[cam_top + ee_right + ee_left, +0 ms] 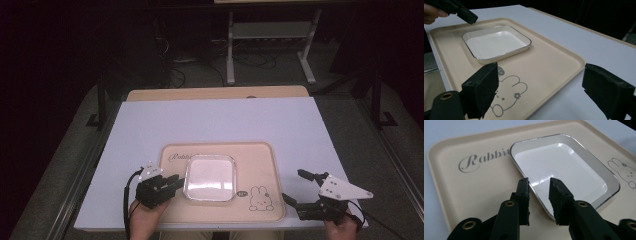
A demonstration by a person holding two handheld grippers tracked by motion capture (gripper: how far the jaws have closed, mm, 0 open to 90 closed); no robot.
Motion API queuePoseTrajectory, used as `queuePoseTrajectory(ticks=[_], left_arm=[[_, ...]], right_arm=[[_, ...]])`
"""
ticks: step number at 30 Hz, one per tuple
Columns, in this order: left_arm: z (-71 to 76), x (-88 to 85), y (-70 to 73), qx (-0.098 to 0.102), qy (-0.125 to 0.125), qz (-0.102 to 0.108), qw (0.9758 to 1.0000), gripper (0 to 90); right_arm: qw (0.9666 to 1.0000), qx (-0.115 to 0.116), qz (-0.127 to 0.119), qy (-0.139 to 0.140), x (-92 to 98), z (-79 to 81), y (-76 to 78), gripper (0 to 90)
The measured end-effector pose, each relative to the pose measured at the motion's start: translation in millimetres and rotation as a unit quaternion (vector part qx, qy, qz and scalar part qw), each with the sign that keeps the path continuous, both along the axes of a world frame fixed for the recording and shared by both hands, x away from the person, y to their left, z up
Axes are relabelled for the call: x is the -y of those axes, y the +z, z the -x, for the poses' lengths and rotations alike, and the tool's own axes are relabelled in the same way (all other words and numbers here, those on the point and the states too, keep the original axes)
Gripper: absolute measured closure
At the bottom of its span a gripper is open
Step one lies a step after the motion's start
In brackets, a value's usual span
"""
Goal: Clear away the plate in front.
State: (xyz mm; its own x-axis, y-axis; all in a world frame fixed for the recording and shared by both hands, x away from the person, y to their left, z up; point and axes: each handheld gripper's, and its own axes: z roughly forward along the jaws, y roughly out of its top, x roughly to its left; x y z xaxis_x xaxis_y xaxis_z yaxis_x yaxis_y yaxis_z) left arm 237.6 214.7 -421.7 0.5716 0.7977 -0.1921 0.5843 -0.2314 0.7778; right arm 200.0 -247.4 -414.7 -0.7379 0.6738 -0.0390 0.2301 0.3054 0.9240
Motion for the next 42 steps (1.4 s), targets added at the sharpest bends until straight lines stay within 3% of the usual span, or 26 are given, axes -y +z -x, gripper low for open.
queuePoseTrajectory(ticks=[4,24,42], left_arm=[[0.2,-2.5,3.2,0.017,-0.009,-0.009,0.9998,66.6],[-3.3,-21.8,9.8,0.061,-0.039,-0.030,0.9969,47.3],[-1.6,-40.6,10.4,0.067,-0.036,-0.020,0.9969,35.3]], right_arm=[[1.0000,-0.001,0.000,0.000,0.2,-0.2,-0.1,12.9],[1.0000,-0.003,-0.001,-0.002,1.3,-1.1,-0.9,12.9],[0.9999,-0.008,-0.002,-0.007,4.7,-1.5,-1.6,12.9]])
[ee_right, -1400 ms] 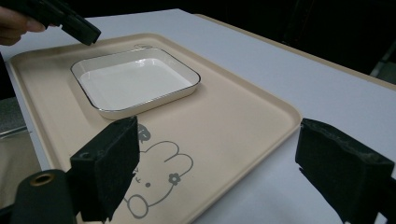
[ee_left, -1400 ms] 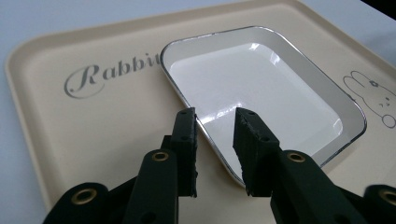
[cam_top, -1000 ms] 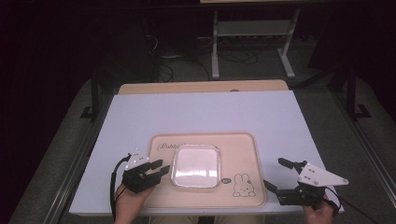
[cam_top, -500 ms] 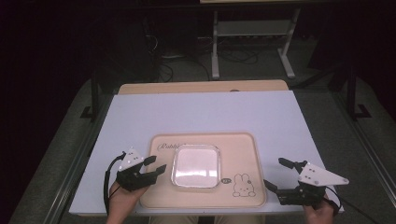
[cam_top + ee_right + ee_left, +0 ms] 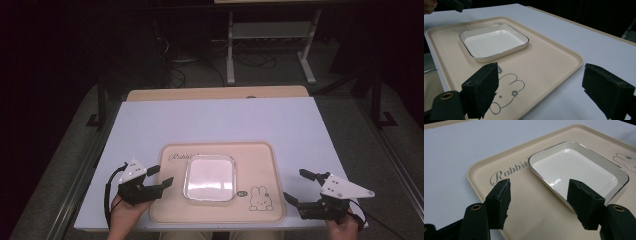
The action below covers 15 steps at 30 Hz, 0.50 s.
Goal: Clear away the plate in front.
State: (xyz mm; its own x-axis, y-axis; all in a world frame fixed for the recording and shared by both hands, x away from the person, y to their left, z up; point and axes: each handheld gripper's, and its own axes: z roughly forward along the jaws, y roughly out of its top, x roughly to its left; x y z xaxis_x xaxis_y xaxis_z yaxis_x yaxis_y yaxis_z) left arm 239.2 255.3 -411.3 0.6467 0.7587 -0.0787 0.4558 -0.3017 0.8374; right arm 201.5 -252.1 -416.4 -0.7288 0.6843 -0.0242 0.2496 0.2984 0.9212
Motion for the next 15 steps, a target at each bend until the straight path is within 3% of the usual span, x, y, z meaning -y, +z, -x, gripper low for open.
queuePoseTrajectory(ticks=[15], left_arm=[[2.7,-6.2,-0.6,0.003,0.011,0.018,0.9998,32.1]], right_arm=[[1.0000,-0.005,0.008,0.002,-0.8,-1.0,-1.0,12.9]])
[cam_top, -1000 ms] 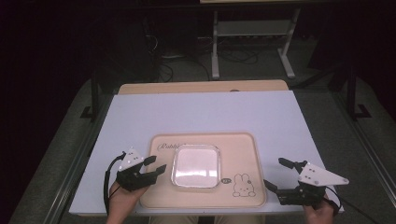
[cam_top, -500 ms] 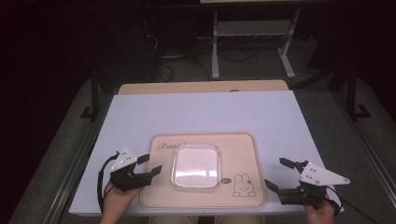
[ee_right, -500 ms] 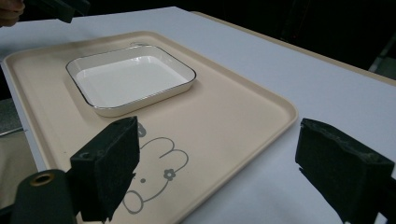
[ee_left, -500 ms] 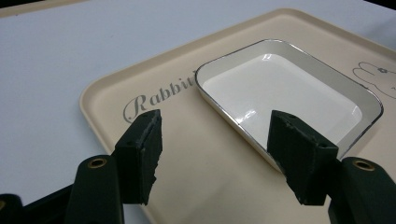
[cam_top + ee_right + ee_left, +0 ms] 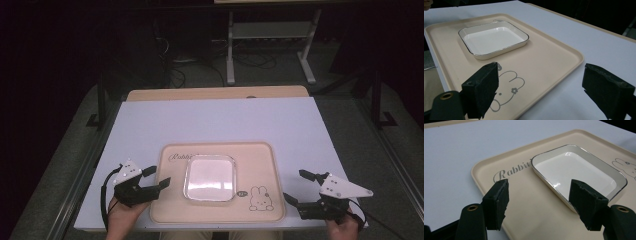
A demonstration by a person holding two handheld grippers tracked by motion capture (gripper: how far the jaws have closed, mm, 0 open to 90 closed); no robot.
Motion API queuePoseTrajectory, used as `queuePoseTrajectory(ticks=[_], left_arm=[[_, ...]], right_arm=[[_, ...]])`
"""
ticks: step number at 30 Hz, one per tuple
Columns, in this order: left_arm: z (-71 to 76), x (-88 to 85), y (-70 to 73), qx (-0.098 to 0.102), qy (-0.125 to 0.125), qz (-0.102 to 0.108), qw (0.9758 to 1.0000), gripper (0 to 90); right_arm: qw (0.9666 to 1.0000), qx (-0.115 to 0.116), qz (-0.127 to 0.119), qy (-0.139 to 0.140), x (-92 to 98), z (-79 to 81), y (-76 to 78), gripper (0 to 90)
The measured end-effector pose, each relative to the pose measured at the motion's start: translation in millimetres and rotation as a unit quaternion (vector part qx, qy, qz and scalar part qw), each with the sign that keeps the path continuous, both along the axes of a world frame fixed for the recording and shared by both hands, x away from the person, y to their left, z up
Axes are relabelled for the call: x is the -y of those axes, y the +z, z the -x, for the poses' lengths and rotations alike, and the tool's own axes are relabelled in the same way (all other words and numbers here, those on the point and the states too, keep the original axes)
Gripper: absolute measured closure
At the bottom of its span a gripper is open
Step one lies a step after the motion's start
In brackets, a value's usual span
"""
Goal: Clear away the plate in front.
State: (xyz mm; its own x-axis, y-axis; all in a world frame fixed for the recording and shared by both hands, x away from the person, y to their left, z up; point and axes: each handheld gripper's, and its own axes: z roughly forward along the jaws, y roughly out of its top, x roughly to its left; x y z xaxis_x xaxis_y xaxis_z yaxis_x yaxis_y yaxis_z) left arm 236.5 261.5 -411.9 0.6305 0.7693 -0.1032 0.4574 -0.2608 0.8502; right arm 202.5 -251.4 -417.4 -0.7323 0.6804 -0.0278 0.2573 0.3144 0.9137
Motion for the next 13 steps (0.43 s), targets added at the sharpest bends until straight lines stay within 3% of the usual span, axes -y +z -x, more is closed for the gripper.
queuePoseTrajectory(ticks=[13], left_arm=[[-2.4,4.6,-4.1,-0.003,-0.007,-0.003,1.0000,30.7]], right_arm=[[0.9999,-0.003,0.005,0.009,-1.9,-1.4,-0.6,12.9]])
